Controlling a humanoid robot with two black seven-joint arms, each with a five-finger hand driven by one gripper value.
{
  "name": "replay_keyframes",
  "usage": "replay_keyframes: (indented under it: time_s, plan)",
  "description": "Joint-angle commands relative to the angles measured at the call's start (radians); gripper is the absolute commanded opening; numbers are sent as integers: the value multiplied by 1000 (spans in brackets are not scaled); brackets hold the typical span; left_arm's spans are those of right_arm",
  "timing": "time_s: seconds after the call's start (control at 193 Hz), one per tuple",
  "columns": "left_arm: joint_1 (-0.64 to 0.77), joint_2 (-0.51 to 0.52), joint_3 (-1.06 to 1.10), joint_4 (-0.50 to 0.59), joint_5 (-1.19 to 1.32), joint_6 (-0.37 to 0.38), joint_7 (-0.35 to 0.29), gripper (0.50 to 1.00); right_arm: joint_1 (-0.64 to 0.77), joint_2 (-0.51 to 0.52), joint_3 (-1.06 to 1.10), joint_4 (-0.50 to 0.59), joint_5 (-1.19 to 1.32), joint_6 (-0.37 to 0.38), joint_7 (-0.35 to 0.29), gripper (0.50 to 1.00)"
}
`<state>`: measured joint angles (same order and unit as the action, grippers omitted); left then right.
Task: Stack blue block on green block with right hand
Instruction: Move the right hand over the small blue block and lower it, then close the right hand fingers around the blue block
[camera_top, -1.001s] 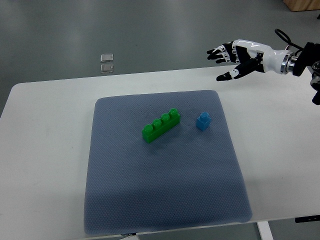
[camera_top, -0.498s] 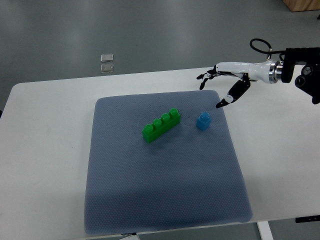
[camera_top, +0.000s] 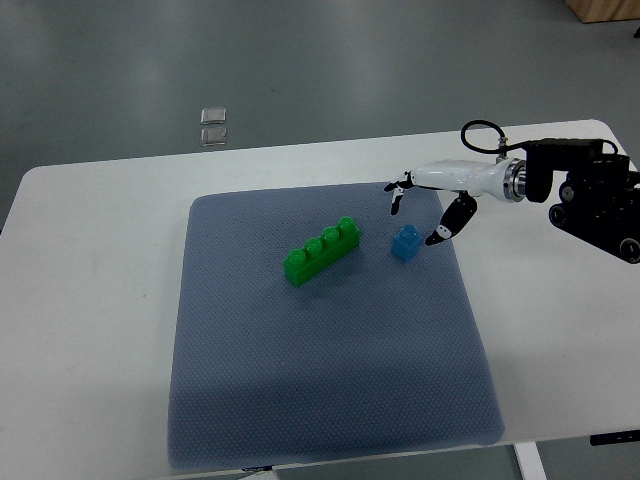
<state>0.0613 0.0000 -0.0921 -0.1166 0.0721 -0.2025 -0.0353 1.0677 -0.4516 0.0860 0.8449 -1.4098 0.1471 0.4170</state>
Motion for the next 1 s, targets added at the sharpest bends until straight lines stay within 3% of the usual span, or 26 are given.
replay_keyframes:
  time_s: [0.0, 0.264, 0.487, 0.897, 0.996]
  plan:
    - [0, 0, 0, 0, 0, 0, 0, 1000, 0, 5, -23, -3, 0, -32, -1, 917]
    - [0, 0, 0, 0, 0, 0, 0, 1000, 0, 21, -35, -3, -11, -44, -1, 901]
    - [0, 0, 0, 0, 0, 0, 0, 1000, 0, 31, -58, -9, -40, -73, -1, 850]
    - [0, 0, 0, 0, 0, 0, 0, 1000, -3, 34, -88, -10, -44, -81, -1, 829]
    - [0, 0, 0, 0, 0, 0, 0, 1000, -3, 37, -95, -14, -44, -81, -1, 803]
